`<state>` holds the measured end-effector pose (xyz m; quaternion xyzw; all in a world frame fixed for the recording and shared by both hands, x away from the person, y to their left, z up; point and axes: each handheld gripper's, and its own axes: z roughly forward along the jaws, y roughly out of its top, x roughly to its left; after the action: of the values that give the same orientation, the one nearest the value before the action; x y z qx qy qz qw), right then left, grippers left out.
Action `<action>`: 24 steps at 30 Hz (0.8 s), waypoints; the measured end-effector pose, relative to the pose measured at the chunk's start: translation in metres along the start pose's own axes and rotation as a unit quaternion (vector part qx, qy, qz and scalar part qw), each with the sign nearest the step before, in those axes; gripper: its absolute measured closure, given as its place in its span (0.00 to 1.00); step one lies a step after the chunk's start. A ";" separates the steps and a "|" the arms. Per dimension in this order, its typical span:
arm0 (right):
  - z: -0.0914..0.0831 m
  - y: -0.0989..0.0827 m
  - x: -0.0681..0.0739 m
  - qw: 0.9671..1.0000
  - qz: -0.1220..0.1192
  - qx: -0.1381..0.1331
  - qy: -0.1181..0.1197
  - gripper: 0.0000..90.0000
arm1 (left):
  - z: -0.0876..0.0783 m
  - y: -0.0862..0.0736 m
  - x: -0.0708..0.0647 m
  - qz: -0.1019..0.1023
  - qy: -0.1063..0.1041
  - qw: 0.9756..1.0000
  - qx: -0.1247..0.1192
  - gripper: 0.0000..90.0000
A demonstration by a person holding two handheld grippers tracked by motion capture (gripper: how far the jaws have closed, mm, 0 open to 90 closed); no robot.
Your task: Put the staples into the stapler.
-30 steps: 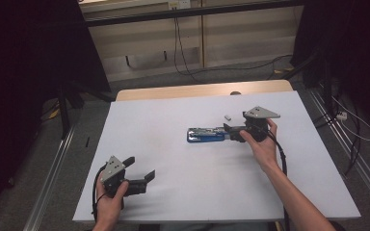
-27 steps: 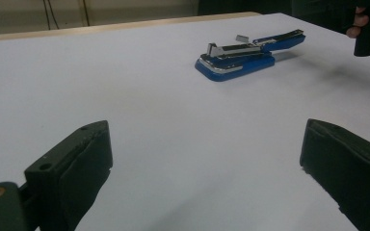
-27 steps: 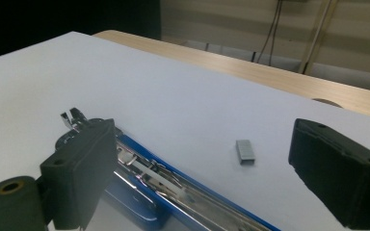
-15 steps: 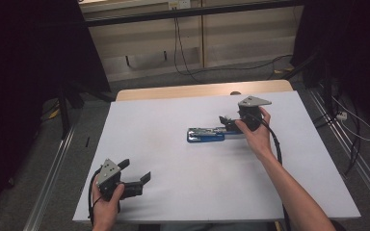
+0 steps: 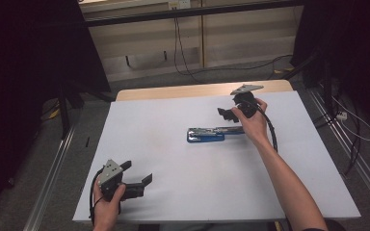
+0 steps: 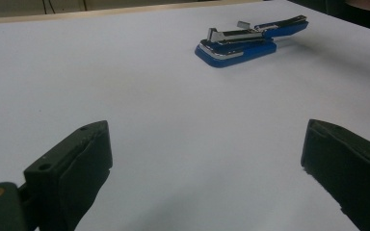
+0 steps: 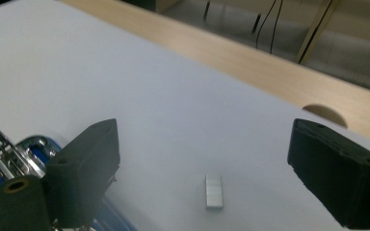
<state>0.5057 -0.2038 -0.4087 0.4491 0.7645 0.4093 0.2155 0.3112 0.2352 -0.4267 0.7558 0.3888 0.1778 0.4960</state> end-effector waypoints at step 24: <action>0.022 0.003 -0.026 0.993 0.016 0.114 0.004 0.21 | 0.000 0.004 -0.004 0.015 -0.001 1.000 -0.001 0.04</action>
<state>0.5358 -0.2161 -0.4194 0.4810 0.7999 0.3245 0.1534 0.3109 0.2314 -0.4229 0.7610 0.3768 0.1848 0.4948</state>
